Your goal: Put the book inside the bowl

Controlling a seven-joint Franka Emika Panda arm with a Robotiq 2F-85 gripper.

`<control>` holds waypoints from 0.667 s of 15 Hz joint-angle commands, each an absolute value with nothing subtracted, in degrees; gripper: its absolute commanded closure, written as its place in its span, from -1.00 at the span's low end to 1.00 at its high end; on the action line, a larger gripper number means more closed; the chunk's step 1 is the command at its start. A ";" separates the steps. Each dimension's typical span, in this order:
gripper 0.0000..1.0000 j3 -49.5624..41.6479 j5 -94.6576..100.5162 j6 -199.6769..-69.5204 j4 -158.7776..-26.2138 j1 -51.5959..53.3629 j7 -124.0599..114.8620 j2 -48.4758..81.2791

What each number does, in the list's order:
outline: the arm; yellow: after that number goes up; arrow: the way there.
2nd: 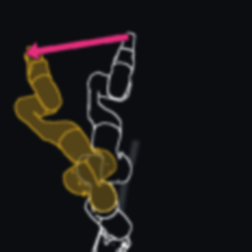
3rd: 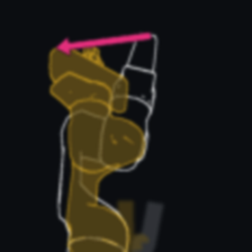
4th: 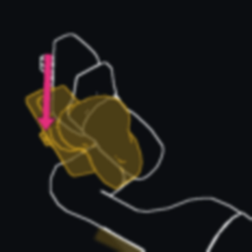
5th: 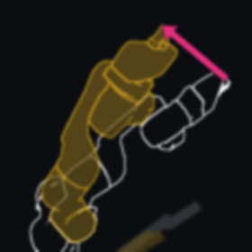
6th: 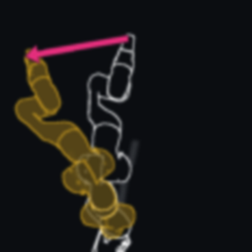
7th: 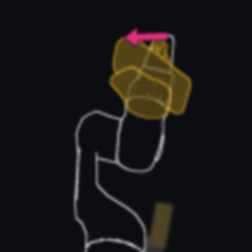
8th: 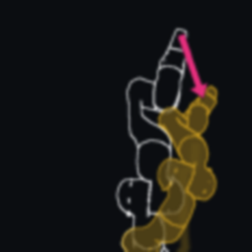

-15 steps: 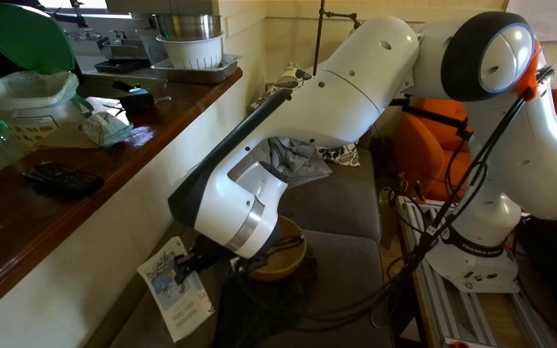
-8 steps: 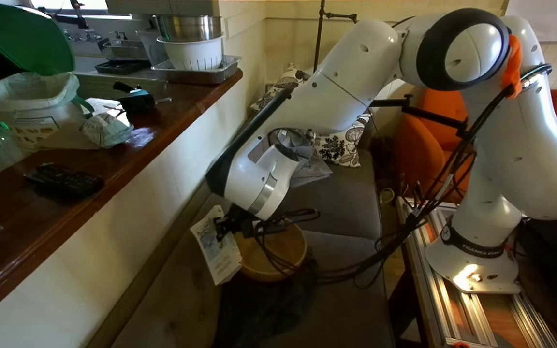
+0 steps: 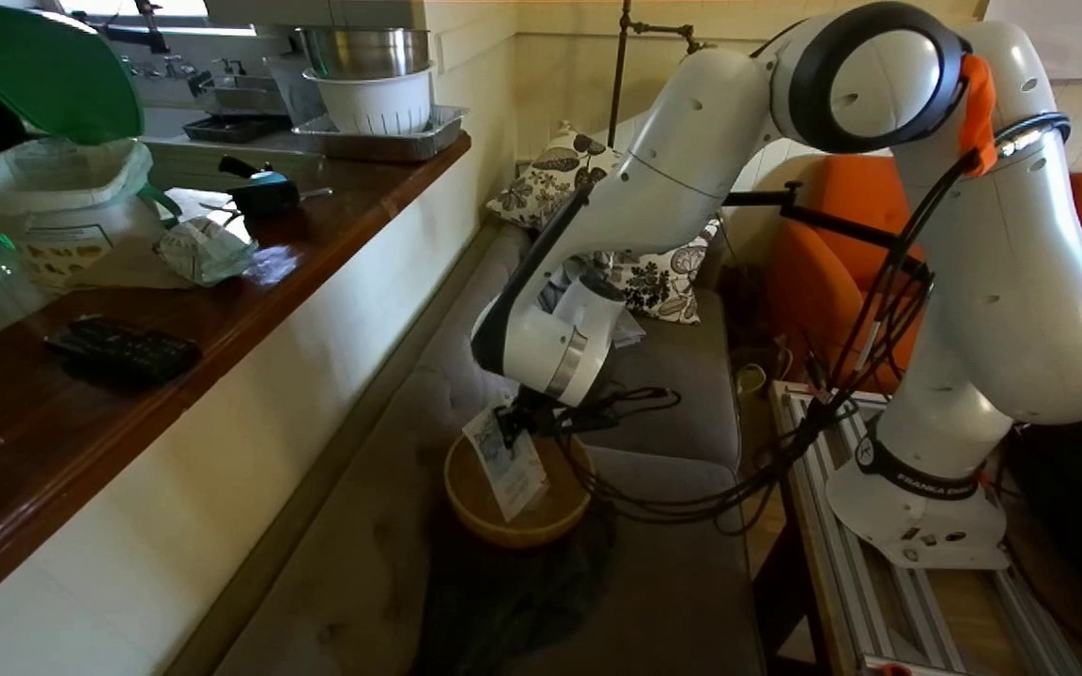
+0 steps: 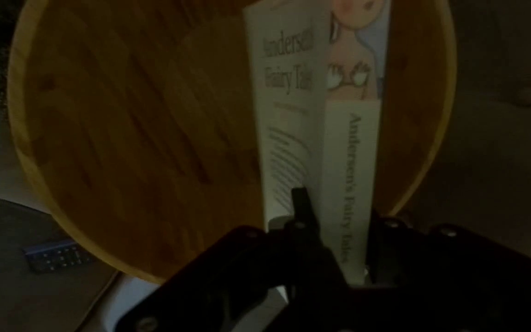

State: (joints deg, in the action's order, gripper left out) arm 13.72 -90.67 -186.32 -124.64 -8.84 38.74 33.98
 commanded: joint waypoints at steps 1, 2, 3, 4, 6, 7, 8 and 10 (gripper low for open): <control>0.52 13.77 -90.66 -186.32 -124.64 -8.80 38.58 33.96; 0.52 13.85 -90.66 -186.32 -124.63 -8.70 38.40 33.94; 0.88 13.92 -90.38 -186.24 -124.73 -8.51 37.82 34.37; 0.88 14.01 -89.70 -185.12 -125.34 -8.76 37.50 34.52; 0.88 13.71 -88.58 -182.57 -126.20 -9.89 35.92 35.51; 0.88 13.41 -88.20 -181.47 -126.34 -10.33 35.42 35.91; 0.88 12.85 -87.19 -180.17 -126.87 -10.67 34.64 36.30; 0.88 10.71 -83.80 -179.86 -127.89 -10.18 30.99 37.30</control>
State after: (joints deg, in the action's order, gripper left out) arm 12.68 -88.87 -181.39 -125.72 -9.77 36.52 37.29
